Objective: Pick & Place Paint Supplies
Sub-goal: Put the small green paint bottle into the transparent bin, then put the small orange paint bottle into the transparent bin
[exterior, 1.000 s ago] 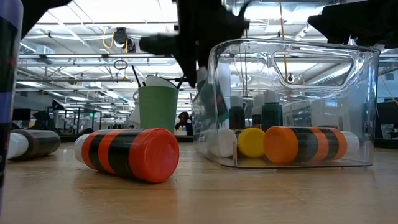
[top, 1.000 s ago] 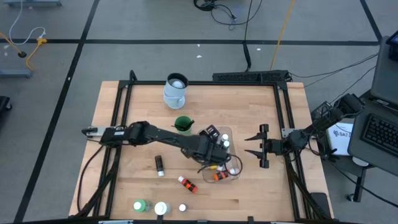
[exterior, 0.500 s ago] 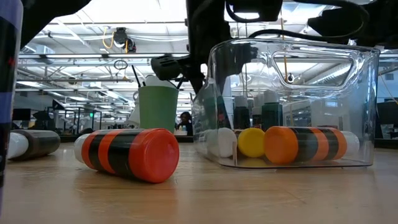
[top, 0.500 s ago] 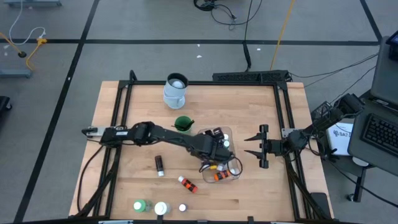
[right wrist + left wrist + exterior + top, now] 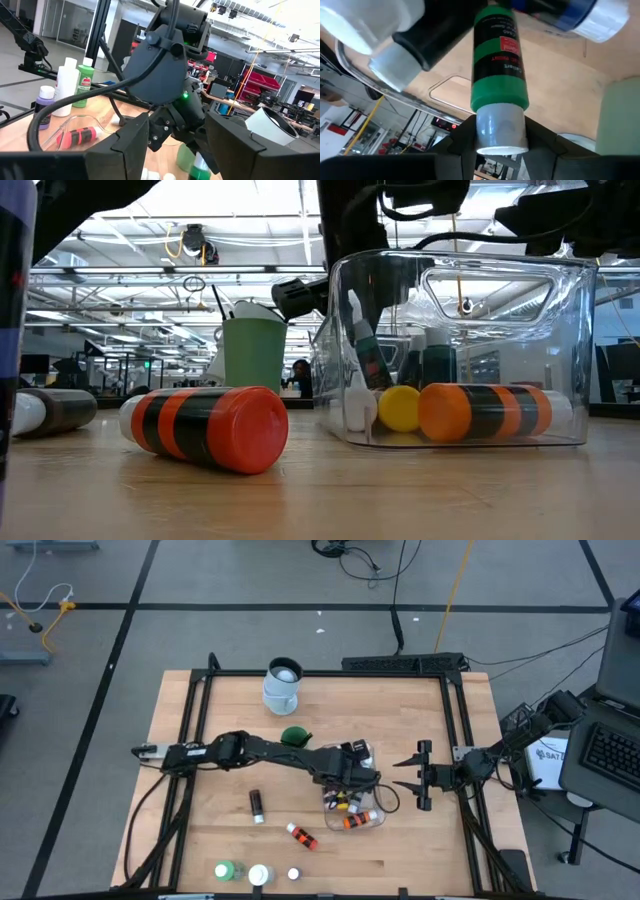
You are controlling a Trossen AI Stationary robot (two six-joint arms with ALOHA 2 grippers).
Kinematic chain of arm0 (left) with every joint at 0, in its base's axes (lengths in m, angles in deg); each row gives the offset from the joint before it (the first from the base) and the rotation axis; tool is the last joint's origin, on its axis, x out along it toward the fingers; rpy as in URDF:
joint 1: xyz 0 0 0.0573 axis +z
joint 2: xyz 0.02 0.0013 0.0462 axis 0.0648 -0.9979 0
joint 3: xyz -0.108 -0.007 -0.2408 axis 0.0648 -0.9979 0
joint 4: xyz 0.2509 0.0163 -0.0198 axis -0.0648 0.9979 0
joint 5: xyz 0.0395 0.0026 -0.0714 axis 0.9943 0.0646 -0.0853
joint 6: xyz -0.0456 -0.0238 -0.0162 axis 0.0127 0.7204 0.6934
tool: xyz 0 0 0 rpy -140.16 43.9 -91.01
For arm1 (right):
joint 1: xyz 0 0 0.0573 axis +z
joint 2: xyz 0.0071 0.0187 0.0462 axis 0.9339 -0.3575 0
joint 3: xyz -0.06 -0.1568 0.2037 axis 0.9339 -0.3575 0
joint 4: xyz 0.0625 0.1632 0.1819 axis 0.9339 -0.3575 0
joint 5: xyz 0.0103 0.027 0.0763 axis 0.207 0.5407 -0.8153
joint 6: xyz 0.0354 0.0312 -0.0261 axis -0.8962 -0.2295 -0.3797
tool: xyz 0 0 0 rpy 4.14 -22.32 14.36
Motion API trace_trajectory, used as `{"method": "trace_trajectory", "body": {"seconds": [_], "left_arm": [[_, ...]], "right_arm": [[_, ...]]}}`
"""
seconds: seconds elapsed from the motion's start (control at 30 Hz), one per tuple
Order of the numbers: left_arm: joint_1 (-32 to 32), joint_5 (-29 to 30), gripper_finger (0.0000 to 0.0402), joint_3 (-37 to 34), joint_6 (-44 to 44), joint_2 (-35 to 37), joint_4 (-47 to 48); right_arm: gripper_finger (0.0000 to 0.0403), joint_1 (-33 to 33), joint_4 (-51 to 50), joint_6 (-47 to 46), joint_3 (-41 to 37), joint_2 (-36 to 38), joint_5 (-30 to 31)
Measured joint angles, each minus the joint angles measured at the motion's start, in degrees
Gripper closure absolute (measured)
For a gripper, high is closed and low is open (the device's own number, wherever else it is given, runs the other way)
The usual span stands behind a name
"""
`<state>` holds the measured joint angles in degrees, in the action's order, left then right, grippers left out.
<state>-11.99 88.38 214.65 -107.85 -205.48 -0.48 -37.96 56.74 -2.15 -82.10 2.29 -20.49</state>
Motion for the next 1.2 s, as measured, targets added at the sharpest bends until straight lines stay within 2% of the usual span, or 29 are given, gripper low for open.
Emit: {"method": "trace_trajectory", "body": {"seconds": [0.27, 0.5, 0.7, 0.83, 0.93, 1.0, 1.07, 1.13, 1.17, 1.2], "left_arm": [[-0.1, -0.1, 0.0257, 0.0, -0.3, 0.0, -7.5], [-0.2, 0.1, 0.0255, 0.0, 2.2, 0.0, -7.8], [-1.3, 8.9, 0.0255, 0.0, 7.4, 1.7, -3.7], [-3.0, 14.6, 0.0254, 0.0, 15.4, 6.2, 2.0], [-4.1, 14.9, 0.0254, 0.0, 30.6, 11.5, 9.4], [-4.3, 10.4, 0.0254, 0.0, 46.3, 15.9, 14.2], [-3.6, -0.5, 0.0254, -1.7, 60.8, 21.6, 13.8], [-3.1, -13.8, 0.0254, -5.4, 70.0, 28.1, 12.5], [-3.1, -17.2, 0.0254, -7.9, 72.4, 31.0, 12.2], [-3.9, -18.3, 0.0254, -11.2, 74.1, 34.3, 12.2]], "right_arm": [[0.0218, 0.0, 0.0, -0.1, 0.0, 0.0, 0.0], [0.0223, 0.0, 0.0, -0.1, 0.0, 0.0, 0.0], [0.0224, 0.0, 0.0, -0.2, 0.0, 0.0, 0.0], [0.0225, 0.0, -0.2, -0.2, 0.0, 0.0, -0.1], [0.0225, 0.0, -0.9, -0.7, 0.0, 0.0, -0.1], [0.0227, 0.0, -1.2, -1.5, 0.0, 0.0, -0.1], [0.0227, 0.0, -1.8, -1.6, 0.0, 0.0, -0.1], [0.0227, 0.0, -1.9, -1.7, 0.0, 0.0, -0.1], [0.0227, 0.0, -2.0, -1.6, 0.0, 0.0, -0.1], [0.0228, 0.0, -1.9, -1.6, 0.0, 0.0, -0.1]]}}
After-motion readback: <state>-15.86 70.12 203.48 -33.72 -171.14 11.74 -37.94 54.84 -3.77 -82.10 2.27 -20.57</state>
